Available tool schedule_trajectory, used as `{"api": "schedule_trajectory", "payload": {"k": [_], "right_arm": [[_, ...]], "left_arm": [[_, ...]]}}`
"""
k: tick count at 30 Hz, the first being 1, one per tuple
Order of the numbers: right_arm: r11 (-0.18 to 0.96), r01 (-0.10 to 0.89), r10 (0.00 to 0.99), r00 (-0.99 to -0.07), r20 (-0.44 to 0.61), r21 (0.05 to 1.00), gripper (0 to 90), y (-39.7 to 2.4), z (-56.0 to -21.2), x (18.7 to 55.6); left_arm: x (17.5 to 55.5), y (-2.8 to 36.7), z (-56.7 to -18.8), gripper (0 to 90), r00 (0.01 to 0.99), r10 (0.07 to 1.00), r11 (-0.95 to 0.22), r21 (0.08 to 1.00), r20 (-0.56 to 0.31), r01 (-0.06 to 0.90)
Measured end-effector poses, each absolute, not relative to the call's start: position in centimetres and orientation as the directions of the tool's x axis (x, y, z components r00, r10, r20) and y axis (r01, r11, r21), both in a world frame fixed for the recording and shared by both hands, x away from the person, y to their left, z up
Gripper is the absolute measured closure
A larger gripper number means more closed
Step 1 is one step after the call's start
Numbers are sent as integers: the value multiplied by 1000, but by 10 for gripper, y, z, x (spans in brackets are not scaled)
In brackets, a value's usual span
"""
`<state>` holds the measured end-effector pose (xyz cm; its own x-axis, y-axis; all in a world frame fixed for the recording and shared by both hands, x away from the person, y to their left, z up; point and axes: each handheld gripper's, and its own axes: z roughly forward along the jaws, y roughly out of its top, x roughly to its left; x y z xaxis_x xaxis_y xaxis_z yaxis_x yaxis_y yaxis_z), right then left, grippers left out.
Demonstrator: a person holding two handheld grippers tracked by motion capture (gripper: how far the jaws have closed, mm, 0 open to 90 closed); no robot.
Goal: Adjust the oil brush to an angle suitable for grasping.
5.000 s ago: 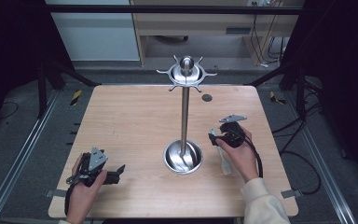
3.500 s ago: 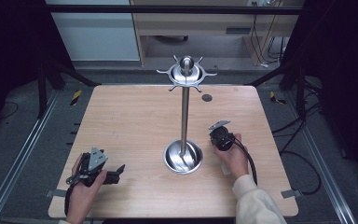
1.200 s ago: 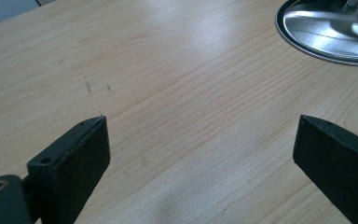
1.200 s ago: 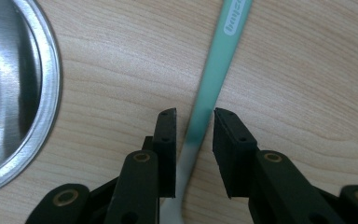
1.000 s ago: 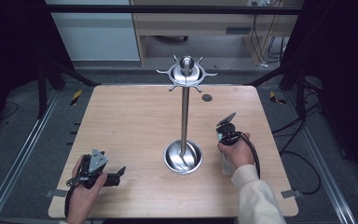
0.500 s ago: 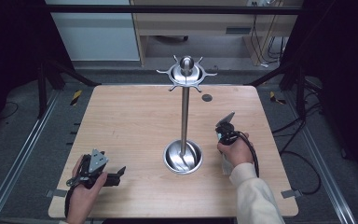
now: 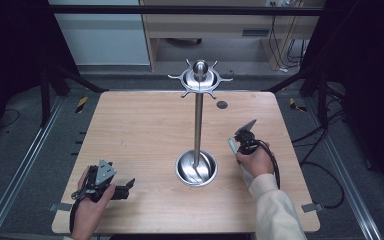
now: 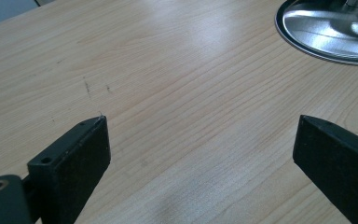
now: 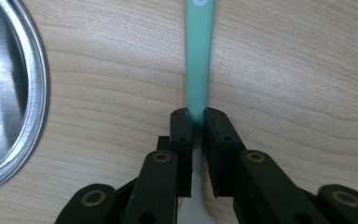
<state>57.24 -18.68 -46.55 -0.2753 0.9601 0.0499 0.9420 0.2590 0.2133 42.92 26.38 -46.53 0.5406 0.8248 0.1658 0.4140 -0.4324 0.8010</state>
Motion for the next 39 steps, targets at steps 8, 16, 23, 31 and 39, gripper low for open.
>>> {"api": "schedule_trajectory", "payload": {"k": [8, 16, 23, 31, 39], "right_arm": [[286, 925, 951, -307, 48, 252, 823, -192, -458, 569], [303, 871, 931, -357, 77, 386, 824, -200, -434, 556], [256, 801, 911, -387, 142, 542, 823, -208, -404, 542], [265, 721, 895, -431, 115, 641, 823, -212, -376, 532], [223, 660, 877, -457, 147, 717, 823, -226, -353, 517]], "left_arm": [[430, 264, -465, 36, 540, 826, -431, 801, 164, 415], [430, 264, -465, 36, 538, 826, -434, 801, 170, 413], [431, 268, -465, 36, 522, 836, -425, 801, 169, 421], [434, 269, -466, 36, 515, 841, -422, 799, 169, 427], [436, 270, -465, 36, 504, 849, -408, 803, 159, 435]]}}
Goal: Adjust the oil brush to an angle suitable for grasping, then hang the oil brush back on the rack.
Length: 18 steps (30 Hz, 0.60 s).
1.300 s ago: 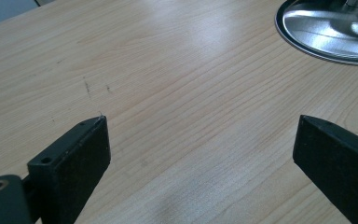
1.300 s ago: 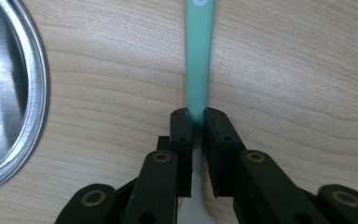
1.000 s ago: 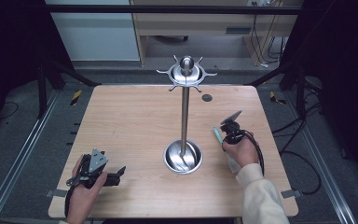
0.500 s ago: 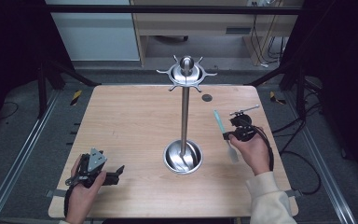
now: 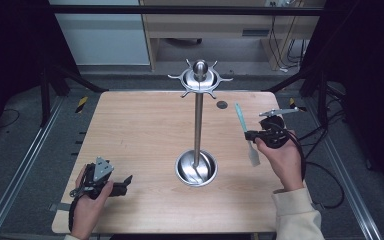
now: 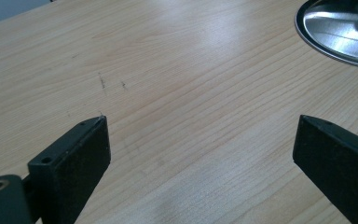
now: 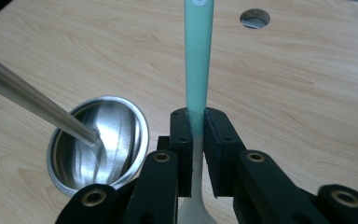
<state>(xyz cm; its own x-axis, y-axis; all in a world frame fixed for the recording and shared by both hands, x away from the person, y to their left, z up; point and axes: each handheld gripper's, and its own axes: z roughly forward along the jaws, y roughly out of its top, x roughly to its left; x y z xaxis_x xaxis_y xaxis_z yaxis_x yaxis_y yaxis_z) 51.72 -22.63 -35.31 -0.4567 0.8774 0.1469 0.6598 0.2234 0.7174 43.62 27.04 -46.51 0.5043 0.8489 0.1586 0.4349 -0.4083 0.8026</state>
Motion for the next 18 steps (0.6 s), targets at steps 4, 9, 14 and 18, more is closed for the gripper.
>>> {"api": "schedule_trajectory", "payload": {"k": [4, 9, 14, 18], "right_arm": [[204, 643, 877, -455, 155, 738, 823, -230, -347, 511], [182, 610, 876, -457, 154, 771, 823, -234, -337, 503], [168, 561, 861, -484, 156, 811, 823, -237, -325, 494], [171, 537, 858, -494, 143, 826, 823, -239, -319, 490]], "left_arm": [[434, 271, -465, 42, 512, 846, -405, 805, 150, 433], [432, 272, -463, 39, 514, 843, -409, 811, 160, 418], [433, 271, -463, 38, 519, 840, -412, 810, 159, 418], [435, 271, -463, 38, 519, 839, -415, 807, 162, 420]]}}
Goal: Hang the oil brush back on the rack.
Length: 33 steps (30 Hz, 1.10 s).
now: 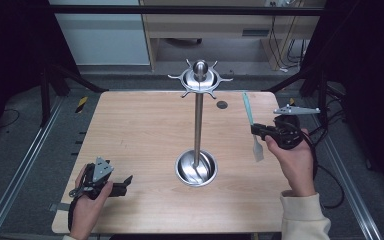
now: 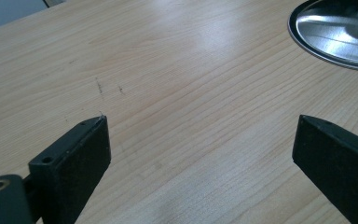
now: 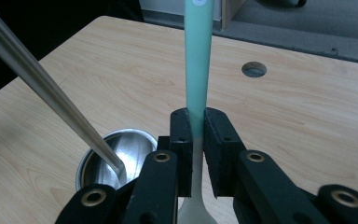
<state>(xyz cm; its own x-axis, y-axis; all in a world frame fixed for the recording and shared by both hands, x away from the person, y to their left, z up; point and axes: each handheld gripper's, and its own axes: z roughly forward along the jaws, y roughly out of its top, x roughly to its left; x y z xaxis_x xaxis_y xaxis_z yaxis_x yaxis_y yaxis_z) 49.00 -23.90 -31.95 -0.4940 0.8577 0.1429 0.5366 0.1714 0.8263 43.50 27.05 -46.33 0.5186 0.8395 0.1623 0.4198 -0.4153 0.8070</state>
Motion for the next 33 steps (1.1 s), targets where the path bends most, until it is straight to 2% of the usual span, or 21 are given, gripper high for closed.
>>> {"api": "schedule_trajectory", "payload": {"k": [24, 33], "right_arm": [[138, 404, 821, -557, 123, 904, 823, -250, -287, 453], [131, 388, 822, -557, 119, 912, 823, -253, -281, 445]], "left_arm": [[433, 268, -461, 37, 519, 837, -421, 810, 173, 409], [434, 271, -462, 37, 514, 841, -414, 813, 169, 410]]}}
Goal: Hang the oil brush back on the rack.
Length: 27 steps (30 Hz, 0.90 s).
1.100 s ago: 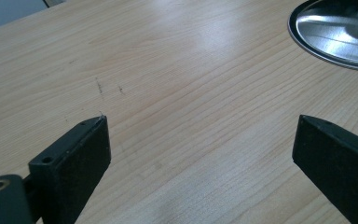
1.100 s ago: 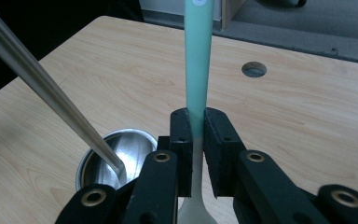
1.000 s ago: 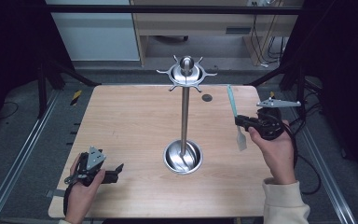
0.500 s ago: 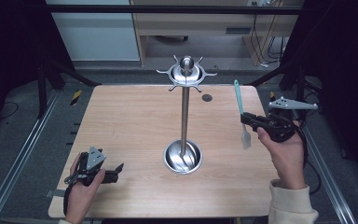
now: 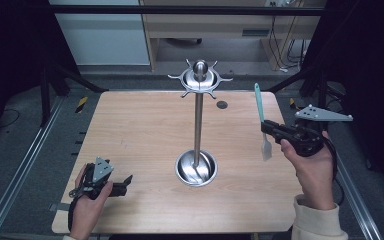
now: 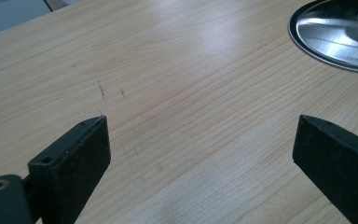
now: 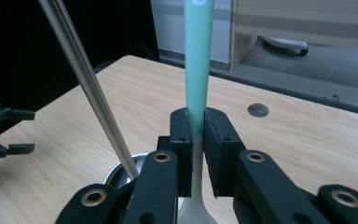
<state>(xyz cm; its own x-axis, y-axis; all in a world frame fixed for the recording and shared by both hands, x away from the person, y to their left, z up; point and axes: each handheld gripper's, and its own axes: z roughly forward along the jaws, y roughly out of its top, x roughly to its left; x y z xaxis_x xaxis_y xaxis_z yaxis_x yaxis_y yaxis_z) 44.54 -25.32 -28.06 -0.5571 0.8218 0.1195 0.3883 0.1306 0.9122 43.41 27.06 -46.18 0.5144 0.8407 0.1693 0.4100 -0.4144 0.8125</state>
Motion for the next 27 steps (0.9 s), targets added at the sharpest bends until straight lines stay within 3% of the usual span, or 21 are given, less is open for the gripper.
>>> {"api": "schedule_trajectory", "payload": {"k": [27], "right_arm": [[149, 328, 777, -622, 95, 933, 823, -238, -264, 425]], "left_arm": [[434, 270, -462, 36, 517, 839, -417, 811, 170, 410]]}}
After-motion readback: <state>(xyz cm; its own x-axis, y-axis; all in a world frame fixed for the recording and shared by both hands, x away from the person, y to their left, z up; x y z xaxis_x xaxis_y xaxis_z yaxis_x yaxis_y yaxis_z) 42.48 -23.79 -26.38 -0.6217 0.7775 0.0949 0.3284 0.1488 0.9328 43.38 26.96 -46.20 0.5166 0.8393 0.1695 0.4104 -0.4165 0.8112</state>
